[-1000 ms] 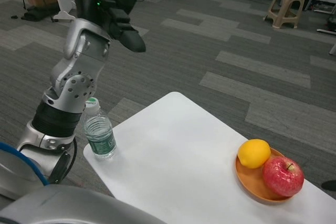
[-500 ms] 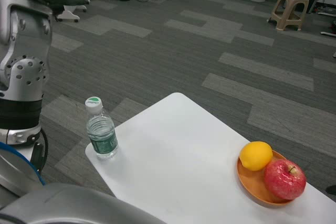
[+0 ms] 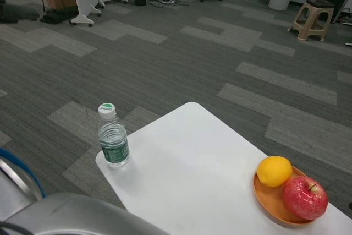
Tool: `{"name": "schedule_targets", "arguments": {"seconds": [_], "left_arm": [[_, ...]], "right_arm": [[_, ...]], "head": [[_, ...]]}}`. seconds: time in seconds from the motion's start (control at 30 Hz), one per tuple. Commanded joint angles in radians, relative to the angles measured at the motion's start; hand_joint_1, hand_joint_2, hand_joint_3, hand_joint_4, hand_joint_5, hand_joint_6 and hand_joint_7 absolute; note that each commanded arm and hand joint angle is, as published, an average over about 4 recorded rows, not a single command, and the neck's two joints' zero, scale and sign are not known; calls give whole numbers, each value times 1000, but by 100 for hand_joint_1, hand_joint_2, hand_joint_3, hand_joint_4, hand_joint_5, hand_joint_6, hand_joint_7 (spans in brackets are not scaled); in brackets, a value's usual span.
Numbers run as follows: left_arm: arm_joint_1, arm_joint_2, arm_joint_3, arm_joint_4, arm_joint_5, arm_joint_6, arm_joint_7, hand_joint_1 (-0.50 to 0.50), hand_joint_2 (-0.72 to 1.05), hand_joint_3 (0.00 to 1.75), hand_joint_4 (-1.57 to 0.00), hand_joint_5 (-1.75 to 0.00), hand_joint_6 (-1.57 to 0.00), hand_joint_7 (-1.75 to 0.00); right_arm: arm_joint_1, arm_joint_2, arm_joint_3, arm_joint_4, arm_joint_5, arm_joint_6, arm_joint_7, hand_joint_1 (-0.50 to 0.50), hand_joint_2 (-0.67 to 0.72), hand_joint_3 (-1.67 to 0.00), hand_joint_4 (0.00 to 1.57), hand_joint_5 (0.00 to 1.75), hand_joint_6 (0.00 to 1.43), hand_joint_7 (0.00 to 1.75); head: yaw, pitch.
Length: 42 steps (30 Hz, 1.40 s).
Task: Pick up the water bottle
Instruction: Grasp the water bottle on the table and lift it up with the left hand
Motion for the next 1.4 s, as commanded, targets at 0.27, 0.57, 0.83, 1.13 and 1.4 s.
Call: {"name": "schedule_targets", "arguments": {"seconds": [0.27, 0.57, 0.83, 1.13, 1.4], "left_arm": [[76, -101, 6, 41, 63, 23, -113, -37, -28, 9, 0, 0, 0, -84], [101, -198, -58, 123, 182, 23, -275, -37, -19, 9, 0, 0, 0, -84], [140, -313, -135, 175, 270, 59, -462, -38, -17, 9, 0, 0, 0, -84], [163, -373, -212, 242, 308, 25, -564, -43, 16, 4, 0, 0, 0, -84], [210, -389, -244, 267, 345, 37, -602, -46, 49, 4, 0, 0, 0, -84]], "right_arm": [[-4, -7, 10, 16, 7, 2, -3, -33, 50, 0, 0, 0, 0, 7], [-2, -6, 15, 21, 9, 2, -3, -32, 50, 0, 0, 0, 0, 7], [5, 3, 16, 28, 9, 2, -3, -32, 49, 0, 0, 0, 0, 7], [5, 2, 37, 41, 9, 2, -3, -32, 53, 0, 0, 0, 0, 7], [5, 4, 48, 41, 9, 2, -3, -32, 53, 0, 0, 0, 0, 7]], "head": [[1, 6], [-10, 27], [-6, 32], [10, 17], [23, 8]]}}
